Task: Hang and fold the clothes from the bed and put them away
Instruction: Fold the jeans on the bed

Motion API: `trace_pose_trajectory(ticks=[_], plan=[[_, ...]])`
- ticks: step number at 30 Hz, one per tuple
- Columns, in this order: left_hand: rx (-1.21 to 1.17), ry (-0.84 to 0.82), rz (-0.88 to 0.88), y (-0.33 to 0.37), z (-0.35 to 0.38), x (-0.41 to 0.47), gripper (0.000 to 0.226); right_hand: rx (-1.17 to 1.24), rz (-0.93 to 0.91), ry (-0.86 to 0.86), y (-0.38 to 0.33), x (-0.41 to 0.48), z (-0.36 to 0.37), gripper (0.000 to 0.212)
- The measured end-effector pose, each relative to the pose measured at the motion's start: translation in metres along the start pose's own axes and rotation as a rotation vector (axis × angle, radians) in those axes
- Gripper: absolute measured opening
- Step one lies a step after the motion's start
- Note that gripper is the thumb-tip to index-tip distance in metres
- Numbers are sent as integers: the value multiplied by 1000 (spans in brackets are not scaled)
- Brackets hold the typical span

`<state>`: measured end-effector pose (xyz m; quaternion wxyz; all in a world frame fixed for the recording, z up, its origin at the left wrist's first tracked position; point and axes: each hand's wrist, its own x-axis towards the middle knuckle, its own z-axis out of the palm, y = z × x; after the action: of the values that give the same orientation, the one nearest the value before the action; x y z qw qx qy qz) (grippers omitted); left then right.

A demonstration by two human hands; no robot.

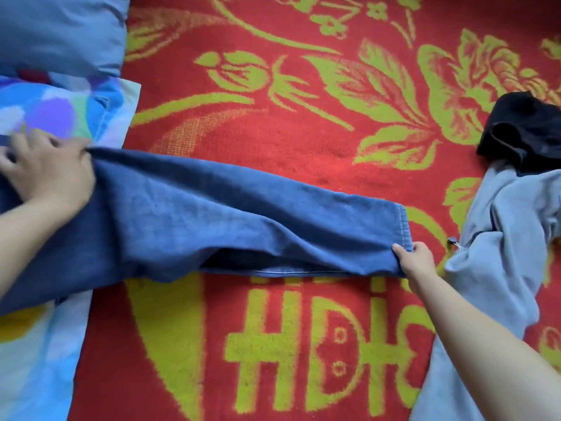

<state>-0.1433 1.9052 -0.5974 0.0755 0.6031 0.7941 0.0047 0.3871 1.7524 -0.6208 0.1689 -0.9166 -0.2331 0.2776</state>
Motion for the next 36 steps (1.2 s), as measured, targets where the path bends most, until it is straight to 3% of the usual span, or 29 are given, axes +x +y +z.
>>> trace_pose_trajectory(ticks=[4, 7, 8, 11, 14, 17, 20, 22, 26, 29, 33, 36], plan=[[-45, 53, 285, 43, 5, -75, 65, -201, 104, 76, -1, -9, 15, 43], [1, 10, 457, 55, 26, -131, 56, -292, 116, 132, -2, -18, 25, 51], [27, -34, 471, 57, 30, -145, 51, -293, 117, 111, -2, -19, 28, 53], [94, -262, 449, 49, 34, -172, 86, -222, 163, 41, 2, -13, 28, 59], [207, -277, 462, 36, 34, -178, 75, -122, 191, 5, 10, -4, 16, 49], [186, -264, 436, 30, 30, -177, 95, 2, 189, -43, 9, 1, 0, 39], [228, -220, 597, 26, 27, -173, 99, -36, 72, 81, 2, 9, -26, 29], [282, -152, 670, 20, 28, -171, 103, -111, 104, 197, 4, 12, -50, 24], [449, -321, 476, 12, 34, -181, 98, -414, 184, 277, 23, 7, -80, 32], [521, -424, 395, 4, 45, -191, 84, -624, -23, 236, 24, -22, -66, 38], [471, -393, 337, 3, 46, -208, 78, -777, -473, 8, 14, -77, -12, 50], [444, -375, 292, -2, 41, -222, 75, -796, -666, -124, 6, -122, 31, 52]])
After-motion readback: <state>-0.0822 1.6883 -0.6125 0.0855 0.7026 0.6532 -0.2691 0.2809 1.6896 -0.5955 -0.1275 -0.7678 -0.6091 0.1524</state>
